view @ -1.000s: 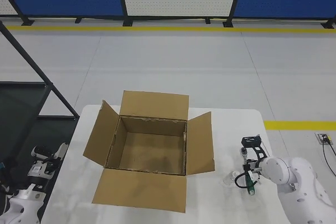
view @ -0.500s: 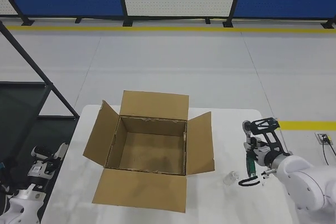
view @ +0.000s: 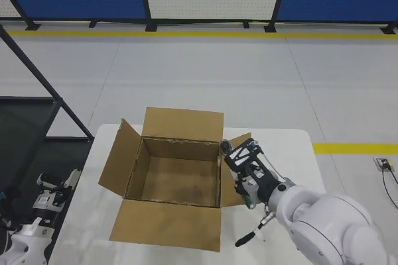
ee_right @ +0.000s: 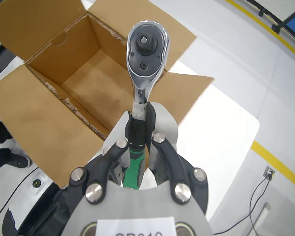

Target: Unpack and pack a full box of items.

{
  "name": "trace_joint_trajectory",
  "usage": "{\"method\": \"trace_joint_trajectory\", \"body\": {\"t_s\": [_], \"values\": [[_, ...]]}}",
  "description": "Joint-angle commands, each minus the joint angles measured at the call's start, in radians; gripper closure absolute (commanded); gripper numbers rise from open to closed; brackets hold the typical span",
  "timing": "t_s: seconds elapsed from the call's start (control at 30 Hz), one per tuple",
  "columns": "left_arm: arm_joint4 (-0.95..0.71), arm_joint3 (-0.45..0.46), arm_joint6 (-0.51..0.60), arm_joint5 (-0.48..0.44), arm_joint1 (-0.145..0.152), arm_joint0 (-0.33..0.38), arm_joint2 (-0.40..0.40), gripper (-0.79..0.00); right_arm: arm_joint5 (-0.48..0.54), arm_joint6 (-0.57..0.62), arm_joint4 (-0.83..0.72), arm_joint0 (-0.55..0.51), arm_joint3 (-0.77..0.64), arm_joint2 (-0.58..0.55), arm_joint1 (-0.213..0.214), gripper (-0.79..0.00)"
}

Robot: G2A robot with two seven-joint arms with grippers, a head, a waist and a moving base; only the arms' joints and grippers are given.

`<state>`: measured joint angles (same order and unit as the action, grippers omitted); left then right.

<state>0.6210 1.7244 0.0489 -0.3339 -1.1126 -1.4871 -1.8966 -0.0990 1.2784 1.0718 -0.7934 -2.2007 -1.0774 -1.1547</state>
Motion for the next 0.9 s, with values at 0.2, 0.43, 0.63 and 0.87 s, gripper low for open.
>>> {"method": "trace_joint_trajectory", "body": {"t_s": [0.2,0.43,0.63,0.87], "values": [[0.0,0.0,0.0,0.0,0.0,0.0,0.0,-0.785,0.0,0.0,0.0,-0.002,-0.001,-0.004,0.0,0.0],[0.0,0.0,0.0,0.0,0.0,0.0,0.0,-0.785,0.0,0.0,0.0,-0.002,-0.001,-0.004,0.0,0.0],[0.0,0.0,0.0,0.0,0.0,0.0,0.0,-0.785,0.1,-0.142,-0.001,0.016,0.062,0.057,-0.01,0.0],[0.0,0.0,0.0,0.0,0.0,0.0,0.0,-0.785,0.188,-0.233,-0.081,0.36,0.386,0.337,-0.105,0.0]]}}
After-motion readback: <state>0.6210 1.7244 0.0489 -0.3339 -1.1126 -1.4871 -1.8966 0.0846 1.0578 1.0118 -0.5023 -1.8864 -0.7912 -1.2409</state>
